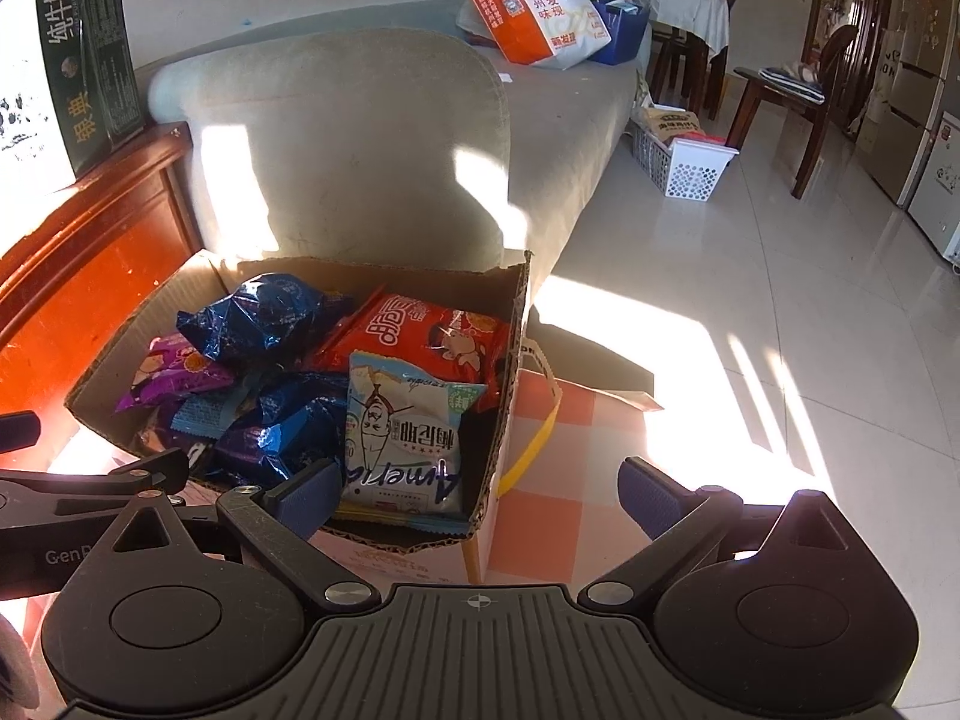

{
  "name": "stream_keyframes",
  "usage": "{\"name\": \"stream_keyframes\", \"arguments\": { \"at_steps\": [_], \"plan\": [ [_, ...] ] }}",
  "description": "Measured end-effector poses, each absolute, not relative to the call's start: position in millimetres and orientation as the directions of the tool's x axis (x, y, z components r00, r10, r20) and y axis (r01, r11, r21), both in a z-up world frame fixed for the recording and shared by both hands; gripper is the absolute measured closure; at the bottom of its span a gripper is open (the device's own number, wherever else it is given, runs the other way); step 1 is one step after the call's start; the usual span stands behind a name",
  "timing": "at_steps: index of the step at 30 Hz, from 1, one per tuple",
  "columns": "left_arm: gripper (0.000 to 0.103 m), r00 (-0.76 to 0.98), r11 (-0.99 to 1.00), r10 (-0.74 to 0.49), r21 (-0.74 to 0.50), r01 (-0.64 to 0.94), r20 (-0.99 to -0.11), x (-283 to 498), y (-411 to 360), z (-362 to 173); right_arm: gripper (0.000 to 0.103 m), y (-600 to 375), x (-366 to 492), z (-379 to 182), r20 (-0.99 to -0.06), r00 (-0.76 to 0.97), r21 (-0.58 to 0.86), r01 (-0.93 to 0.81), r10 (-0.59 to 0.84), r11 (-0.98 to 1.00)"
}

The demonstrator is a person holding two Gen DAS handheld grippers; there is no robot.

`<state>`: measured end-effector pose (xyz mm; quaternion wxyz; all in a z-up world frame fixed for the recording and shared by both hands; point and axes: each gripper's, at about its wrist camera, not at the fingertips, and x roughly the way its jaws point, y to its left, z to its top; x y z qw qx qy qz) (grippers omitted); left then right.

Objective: Organize snacks

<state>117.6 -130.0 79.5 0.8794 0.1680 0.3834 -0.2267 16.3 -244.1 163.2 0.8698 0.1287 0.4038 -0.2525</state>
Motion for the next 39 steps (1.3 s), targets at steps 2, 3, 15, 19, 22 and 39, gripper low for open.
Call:
{"name": "stream_keyframes", "arguments": {
  "at_steps": [2,3,15,19,22,39],
  "plan": [
    [0.001,0.605,0.843,-0.268,0.121,0.524,-0.750,118,-130,80,0.003,-243,17,163,-0.767,0.547,0.019,0.542,-0.336,0.840],
    [0.001,0.606,0.844,-0.266,0.122,0.523,-0.750,118,-130,80,0.003,-243,17,163,-0.766,0.548,0.018,0.542,-0.337,0.840],
    [0.001,0.616,0.861,-0.231,0.137,0.490,-0.753,122,-131,81,0.003,-243,23,158,-0.770,0.524,-0.011,0.561,-0.365,0.828],
    [0.001,0.623,0.858,-0.215,0.159,0.488,-0.752,121,-133,80,0.003,-242,25,155,-0.774,0.513,-0.021,0.564,-0.370,0.825],
    [0.001,0.626,0.856,-0.205,0.172,0.487,-0.752,121,-134,80,0.003,-241,26,154,-0.775,0.510,-0.028,0.563,-0.373,0.826],
    [0.001,0.646,0.860,-0.176,0.204,0.468,-0.743,120,-135,81,0.003,-242,28,153,-0.778,0.506,-0.025,0.566,-0.371,0.824]
  ]
}}
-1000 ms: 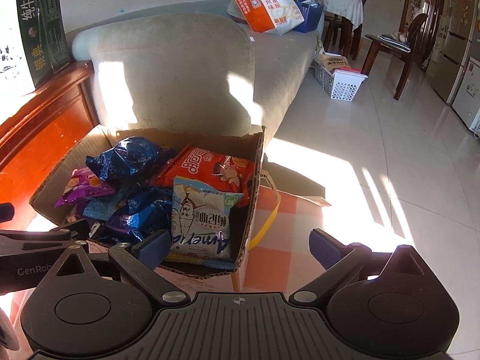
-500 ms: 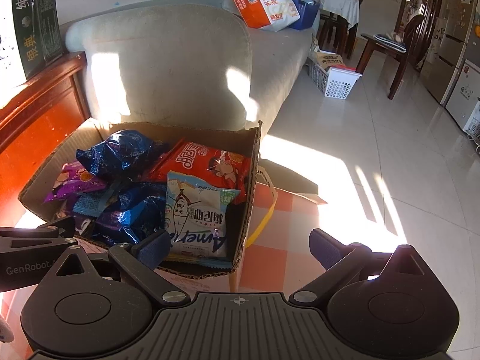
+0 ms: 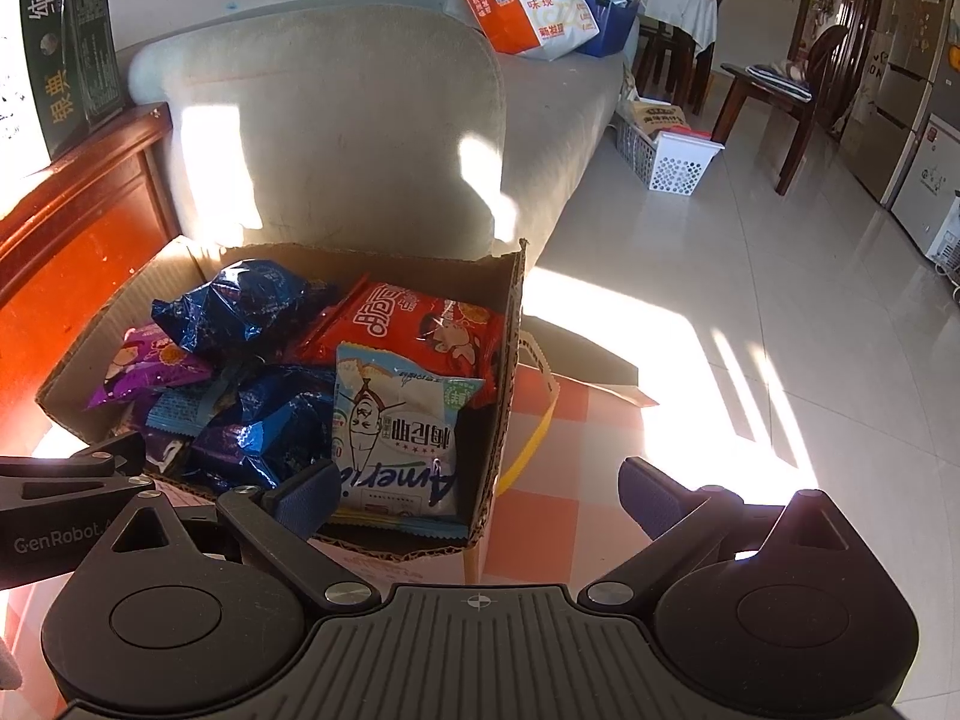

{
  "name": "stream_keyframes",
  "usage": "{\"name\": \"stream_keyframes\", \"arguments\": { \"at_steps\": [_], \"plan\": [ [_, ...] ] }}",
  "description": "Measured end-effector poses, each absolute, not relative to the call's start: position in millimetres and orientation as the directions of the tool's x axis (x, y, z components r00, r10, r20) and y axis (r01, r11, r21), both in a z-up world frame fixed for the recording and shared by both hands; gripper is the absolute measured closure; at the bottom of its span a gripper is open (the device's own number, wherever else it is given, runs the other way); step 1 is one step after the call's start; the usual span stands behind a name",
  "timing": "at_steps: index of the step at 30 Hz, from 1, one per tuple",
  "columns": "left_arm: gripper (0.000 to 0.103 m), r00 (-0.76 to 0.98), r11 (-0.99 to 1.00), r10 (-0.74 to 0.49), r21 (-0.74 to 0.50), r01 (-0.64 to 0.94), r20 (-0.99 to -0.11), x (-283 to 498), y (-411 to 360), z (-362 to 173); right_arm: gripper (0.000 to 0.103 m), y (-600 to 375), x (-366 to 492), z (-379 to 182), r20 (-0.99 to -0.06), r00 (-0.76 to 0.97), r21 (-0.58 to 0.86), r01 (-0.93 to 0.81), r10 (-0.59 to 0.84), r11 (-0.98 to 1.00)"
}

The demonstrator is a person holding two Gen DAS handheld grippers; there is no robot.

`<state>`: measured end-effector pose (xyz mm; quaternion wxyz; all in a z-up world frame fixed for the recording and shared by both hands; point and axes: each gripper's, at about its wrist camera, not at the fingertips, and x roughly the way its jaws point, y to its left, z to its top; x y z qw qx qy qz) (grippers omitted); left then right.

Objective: Organize snacks

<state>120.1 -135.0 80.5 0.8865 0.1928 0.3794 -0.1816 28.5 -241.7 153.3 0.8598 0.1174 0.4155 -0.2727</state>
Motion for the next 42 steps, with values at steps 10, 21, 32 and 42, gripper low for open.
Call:
{"name": "stream_keyframes", "arguments": {
  "at_steps": [10,21,32,42],
  "plan": [
    [0.002,0.658,0.859,-0.171,0.217,0.465,-0.733,119,-134,81,0.003,-241,29,153,-0.779,0.507,-0.022,0.566,-0.369,0.824],
    [0.002,0.677,0.850,-0.161,0.248,0.464,-0.718,115,-130,82,0.003,-236,29,154,-0.774,0.513,-0.041,0.544,-0.371,0.838],
    [0.002,0.696,0.838,-0.144,0.288,0.464,-0.703,104,-121,81,0.003,-222,24,154,-0.773,0.526,-0.066,0.488,-0.355,0.870],
    [0.001,0.691,0.842,-0.136,0.284,0.458,-0.710,80,-89,76,0.003,-201,3,149,-0.782,0.539,-0.048,0.448,-0.313,0.893]
  ]
}}
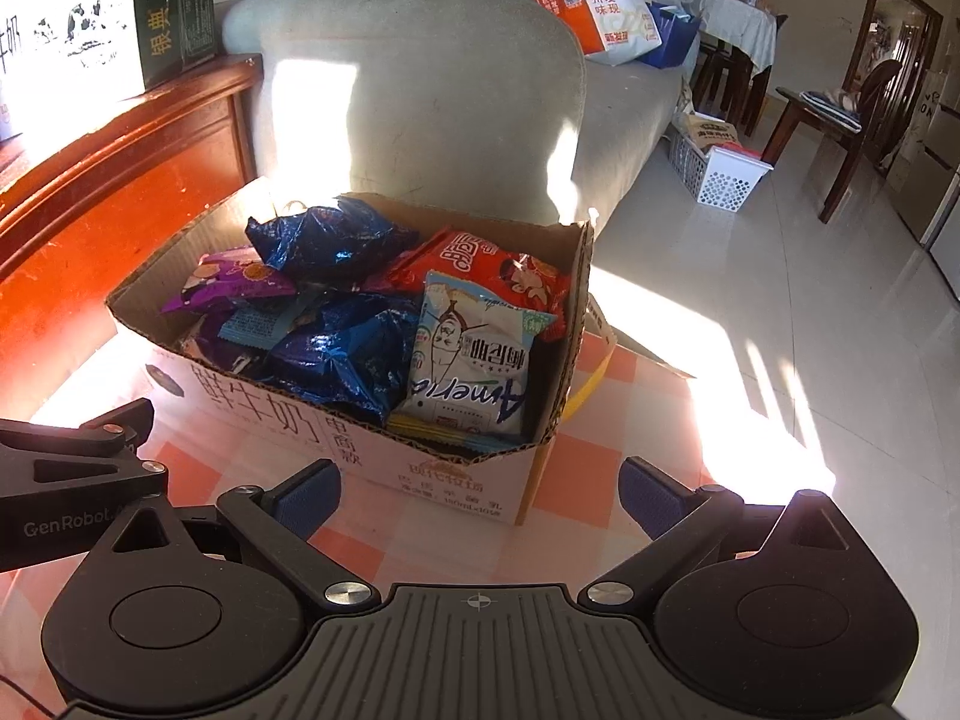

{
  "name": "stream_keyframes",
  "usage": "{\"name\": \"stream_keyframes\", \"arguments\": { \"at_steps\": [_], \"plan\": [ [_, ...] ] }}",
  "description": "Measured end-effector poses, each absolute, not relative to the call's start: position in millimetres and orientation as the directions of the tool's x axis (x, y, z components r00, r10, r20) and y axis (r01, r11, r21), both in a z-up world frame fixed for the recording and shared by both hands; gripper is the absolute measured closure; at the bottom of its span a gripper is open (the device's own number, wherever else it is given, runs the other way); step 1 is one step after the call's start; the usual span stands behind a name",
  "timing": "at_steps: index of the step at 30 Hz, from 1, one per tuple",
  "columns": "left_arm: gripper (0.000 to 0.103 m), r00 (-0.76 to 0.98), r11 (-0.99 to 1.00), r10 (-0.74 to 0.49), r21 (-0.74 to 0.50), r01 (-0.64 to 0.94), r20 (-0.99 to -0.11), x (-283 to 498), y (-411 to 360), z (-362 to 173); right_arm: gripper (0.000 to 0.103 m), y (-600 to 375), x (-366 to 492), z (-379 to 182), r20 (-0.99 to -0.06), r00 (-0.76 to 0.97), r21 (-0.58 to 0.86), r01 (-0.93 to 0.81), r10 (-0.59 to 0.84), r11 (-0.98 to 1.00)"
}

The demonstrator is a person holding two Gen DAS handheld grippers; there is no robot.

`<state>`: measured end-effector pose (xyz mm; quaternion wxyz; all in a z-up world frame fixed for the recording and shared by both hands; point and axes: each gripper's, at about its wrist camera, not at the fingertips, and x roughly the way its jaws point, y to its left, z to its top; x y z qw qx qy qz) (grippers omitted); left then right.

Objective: Organize snacks

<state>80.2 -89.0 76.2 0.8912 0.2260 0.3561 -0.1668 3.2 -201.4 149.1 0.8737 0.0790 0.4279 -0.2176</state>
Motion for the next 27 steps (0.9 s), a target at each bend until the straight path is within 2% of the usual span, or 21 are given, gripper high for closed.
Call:
{"name": "stream_keyframes", "arguments": {
  "at_steps": [14,27],
  "plan": [
    [0.001,0.661,0.809,-0.115,0.316,0.495,-0.741,22,-47,48,0.003,-158,-52,121,-0.825,0.496,-0.047,0.415,-0.269,0.909],
    [0.001,0.632,0.803,-0.171,0.265,0.534,-0.756,-26,-7,50,0.003,-134,-113,113,-0.826,0.546,0.112,0.404,-0.141,0.908]
  ]
}}
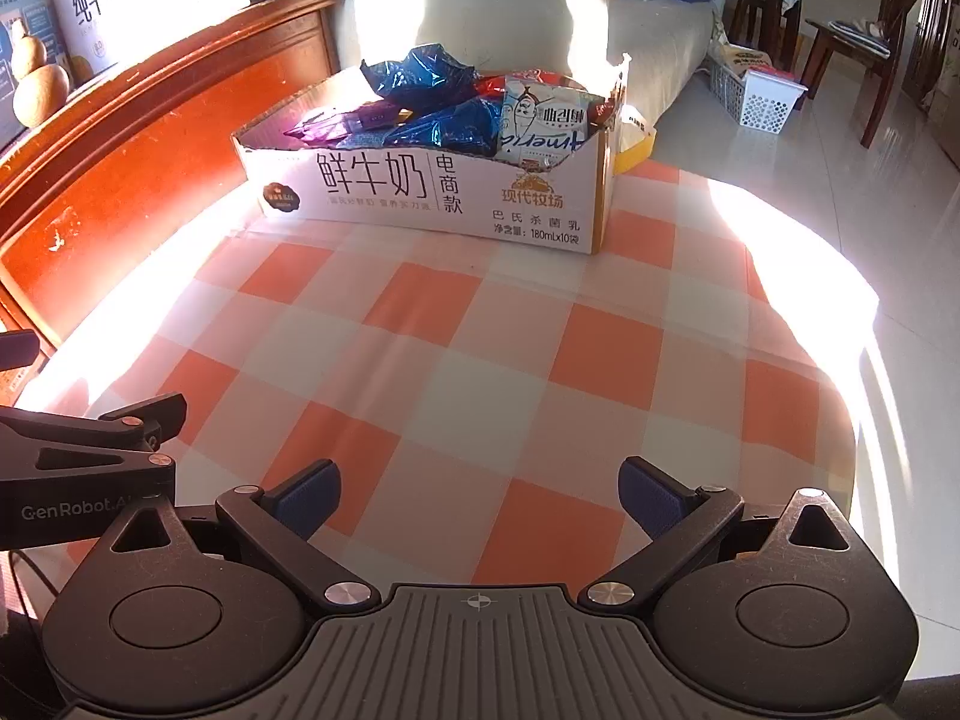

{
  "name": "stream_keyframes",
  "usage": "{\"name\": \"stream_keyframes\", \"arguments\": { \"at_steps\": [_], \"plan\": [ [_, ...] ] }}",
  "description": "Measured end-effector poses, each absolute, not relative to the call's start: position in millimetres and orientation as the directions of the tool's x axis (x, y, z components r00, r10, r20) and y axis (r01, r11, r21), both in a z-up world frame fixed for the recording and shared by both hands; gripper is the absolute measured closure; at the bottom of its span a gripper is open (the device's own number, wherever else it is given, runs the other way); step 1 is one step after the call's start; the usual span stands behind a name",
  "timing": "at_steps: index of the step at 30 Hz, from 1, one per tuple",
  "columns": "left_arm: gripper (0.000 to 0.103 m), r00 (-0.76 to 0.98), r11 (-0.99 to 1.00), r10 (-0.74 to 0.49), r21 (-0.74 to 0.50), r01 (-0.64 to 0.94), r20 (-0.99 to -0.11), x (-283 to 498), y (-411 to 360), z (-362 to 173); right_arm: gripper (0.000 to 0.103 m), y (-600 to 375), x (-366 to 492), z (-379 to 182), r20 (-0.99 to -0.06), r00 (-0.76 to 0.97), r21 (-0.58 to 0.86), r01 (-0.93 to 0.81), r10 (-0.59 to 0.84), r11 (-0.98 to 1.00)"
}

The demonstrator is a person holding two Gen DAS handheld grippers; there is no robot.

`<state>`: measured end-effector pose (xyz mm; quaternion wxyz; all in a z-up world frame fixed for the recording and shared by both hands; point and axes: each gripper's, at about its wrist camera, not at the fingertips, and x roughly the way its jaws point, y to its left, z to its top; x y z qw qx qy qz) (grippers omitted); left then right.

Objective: Organize snacks

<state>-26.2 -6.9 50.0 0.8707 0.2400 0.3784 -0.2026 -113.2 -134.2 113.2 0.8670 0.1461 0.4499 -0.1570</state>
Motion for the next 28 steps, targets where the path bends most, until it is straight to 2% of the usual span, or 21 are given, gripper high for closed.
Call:
{"name": "stream_keyframes", "arguments": {
  "at_steps": [6,12,22,28],
  "plan": [
    [0.001,0.608,0.811,-0.153,0.252,0.528,-0.779,-31,9,41,0.003,-120,-123,100,-0.834,0.547,0.142,0.350,-0.079,0.926],
    [0.001,0.602,0.827,-0.143,0.239,0.508,-0.785,-24,20,38,0.002,-113,-117,72,-0.840,0.529,0.092,0.358,-0.120,0.929],
    [0.001,0.589,0.827,-0.174,0.207,0.522,-0.789,-23,22,40,0.000,-94,-109,57,-0.680,0.711,0.110,0.340,-0.179,0.934],
    [0.001,0.589,0.837,-0.180,0.192,0.513,-0.788,-17,23,42,0.000,-84,-97,51,-0.609,0.763,0.101,0.347,-0.218,0.932]
  ]
}}
